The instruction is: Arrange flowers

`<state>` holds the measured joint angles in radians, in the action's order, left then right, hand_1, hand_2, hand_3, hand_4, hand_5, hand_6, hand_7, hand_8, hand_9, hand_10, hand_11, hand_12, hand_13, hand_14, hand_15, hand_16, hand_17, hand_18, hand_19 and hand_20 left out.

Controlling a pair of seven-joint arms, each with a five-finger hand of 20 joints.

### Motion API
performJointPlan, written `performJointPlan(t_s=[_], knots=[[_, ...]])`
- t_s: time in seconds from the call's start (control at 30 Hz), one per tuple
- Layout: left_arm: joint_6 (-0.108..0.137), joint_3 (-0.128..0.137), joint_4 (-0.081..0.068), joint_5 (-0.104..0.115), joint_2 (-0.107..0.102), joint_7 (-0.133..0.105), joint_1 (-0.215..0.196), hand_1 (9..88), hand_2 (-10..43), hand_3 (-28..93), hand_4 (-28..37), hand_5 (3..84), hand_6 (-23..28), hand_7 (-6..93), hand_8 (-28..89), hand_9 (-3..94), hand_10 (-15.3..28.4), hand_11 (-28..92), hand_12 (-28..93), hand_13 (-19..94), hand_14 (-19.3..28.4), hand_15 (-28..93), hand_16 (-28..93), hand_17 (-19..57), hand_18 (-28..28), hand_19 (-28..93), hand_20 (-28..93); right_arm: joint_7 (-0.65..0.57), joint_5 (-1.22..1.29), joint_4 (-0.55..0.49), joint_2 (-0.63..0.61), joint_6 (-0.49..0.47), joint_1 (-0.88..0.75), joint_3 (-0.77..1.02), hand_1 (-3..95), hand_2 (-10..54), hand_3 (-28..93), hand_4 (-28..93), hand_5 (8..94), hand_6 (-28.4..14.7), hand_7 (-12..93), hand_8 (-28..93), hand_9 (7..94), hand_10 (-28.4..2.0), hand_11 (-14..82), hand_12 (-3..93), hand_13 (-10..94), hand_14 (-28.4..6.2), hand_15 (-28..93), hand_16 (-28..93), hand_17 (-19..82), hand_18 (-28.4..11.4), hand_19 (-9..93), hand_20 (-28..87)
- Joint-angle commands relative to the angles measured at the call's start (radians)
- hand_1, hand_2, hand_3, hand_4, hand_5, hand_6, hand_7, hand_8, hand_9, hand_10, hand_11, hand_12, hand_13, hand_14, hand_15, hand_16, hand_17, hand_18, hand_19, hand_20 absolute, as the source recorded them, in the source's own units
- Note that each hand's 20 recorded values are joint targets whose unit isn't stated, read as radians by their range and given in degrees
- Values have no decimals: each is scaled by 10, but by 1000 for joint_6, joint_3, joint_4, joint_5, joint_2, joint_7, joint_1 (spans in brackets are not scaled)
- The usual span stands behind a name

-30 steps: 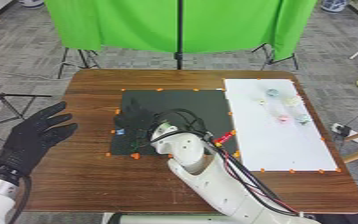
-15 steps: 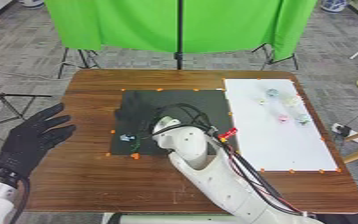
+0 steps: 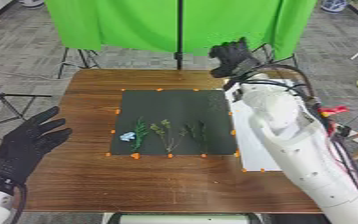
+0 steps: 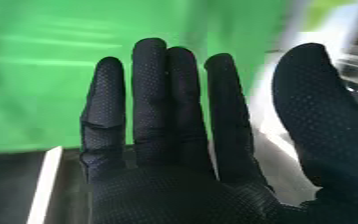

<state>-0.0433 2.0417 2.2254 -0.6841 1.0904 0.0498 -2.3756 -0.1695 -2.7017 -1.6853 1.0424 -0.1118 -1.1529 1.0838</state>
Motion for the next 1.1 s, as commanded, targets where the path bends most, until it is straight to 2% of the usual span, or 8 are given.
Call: performJointPlan(t_s=[0.03, 0.13, 0.4, 0.63, 0.9, 1.1], knots=[[-10, 8, 0, -5, 14, 3, -22, 262, -3, 711, -260, 337, 18, 249, -117, 298, 127, 306, 137, 267, 157, 469, -24, -74, 234, 537, 100, -69, -4, -54, -266, -32, -323, 247, 286, -95, 830, -283, 468, -5, 346, -228, 506, -91, 415, 219, 515, -58, 482, 168, 167, -183, 705, 385], [-14, 5, -1, -8, 17, 4, -19, 262, -4, 712, -260, 337, 18, 249, -117, 297, 127, 305, 136, 267, 157, 469, -24, -74, 234, 537, 100, -85, 3, -58, -272, -35, -387, 292, 285, -95, 830, -283, 478, -6, 347, -226, 516, -88, 427, 223, 519, -52, 506, 181, 171, -180, 716, 392], [-4, -7, -12, -7, 6, 34, 17, 262, -3, 711, -260, 337, 18, 249, -117, 297, 128, 306, 137, 267, 157, 469, -24, -74, 234, 537, 100, -100, 5, -55, -276, -51, -448, 319, 284, -95, 833, -283, 490, -7, 351, -227, 523, -87, 452, 228, 516, -48, 545, 185, 173, -177, 722, 401], [-1, -7, -6, -7, 11, 28, 6, 262, -3, 711, -260, 337, 18, 251, -117, 296, 128, 305, 136, 267, 157, 468, -23, -73, 234, 537, 101, -103, -2, -34, -278, -79, -439, 308, 284, -95, 834, -283, 491, -6, 353, -229, 527, -89, 460, 229, 517, -46, 560, 181, 173, -176, 724, 406], [2, -10, -7, -6, 11, 27, 6, 262, -2, 709, -259, 337, 18, 249, -117, 296, 128, 307, 137, 268, 157, 469, -23, -73, 234, 537, 101, -95, -9, -5, -270, -99, -415, 276, 284, -95, 835, -283, 491, -2, 352, -228, 532, -88, 459, 225, 520, -44, 564, 176, 173, -176, 724, 409], [2, -11, -8, -6, 12, 30, 9, 262, -2, 709, -259, 338, 18, 249, -117, 296, 127, 306, 137, 267, 157, 469, -23, -73, 234, 537, 101, -84, -16, 12, -262, -70, -405, 253, 294, -95, 843, -283, 519, 10, 358, -232, 568, -84, 464, 226, 552, -39, 576, 181, 173, -176, 725, 413]])
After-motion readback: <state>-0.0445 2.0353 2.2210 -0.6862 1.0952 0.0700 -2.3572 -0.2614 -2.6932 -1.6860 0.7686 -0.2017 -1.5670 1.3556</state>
